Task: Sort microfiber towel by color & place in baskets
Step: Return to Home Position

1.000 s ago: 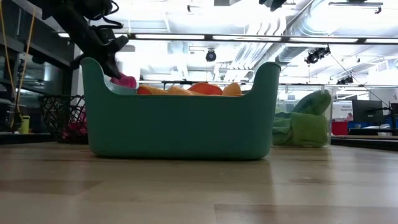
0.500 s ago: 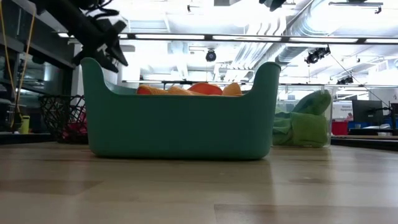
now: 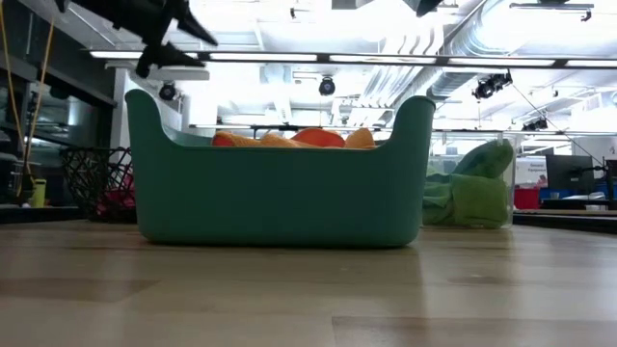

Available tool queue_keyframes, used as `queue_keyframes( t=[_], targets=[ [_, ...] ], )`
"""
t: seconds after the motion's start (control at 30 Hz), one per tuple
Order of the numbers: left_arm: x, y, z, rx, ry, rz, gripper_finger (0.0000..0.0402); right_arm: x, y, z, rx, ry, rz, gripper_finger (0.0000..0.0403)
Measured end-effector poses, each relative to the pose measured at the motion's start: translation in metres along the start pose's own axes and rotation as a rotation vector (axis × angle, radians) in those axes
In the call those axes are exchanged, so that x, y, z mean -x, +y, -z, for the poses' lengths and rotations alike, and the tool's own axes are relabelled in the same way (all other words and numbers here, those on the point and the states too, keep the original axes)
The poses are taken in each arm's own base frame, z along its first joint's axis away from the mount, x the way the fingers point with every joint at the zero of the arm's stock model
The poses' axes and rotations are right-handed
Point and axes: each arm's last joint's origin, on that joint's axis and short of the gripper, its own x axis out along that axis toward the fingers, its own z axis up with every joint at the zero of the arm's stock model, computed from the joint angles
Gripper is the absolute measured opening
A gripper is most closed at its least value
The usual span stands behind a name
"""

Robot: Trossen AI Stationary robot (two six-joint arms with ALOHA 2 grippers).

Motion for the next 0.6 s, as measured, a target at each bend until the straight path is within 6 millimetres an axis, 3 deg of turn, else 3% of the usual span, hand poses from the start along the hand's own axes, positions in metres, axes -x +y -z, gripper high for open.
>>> queue_keyframes(
  t=[0.17,0.6],
  targets=[
    [0.003,-0.019,0.001,0.009,-0.027,0.145,0.0219,0.008,0.008,0.005,0.046,0.005,-0.089,0.0326],
    [0.016,-0.059,0.009,0.021,-0.114,0.341,0.0219,0.063,0.003,0.036,0.022,-0.147,-0.134,0.0326]
  ],
)
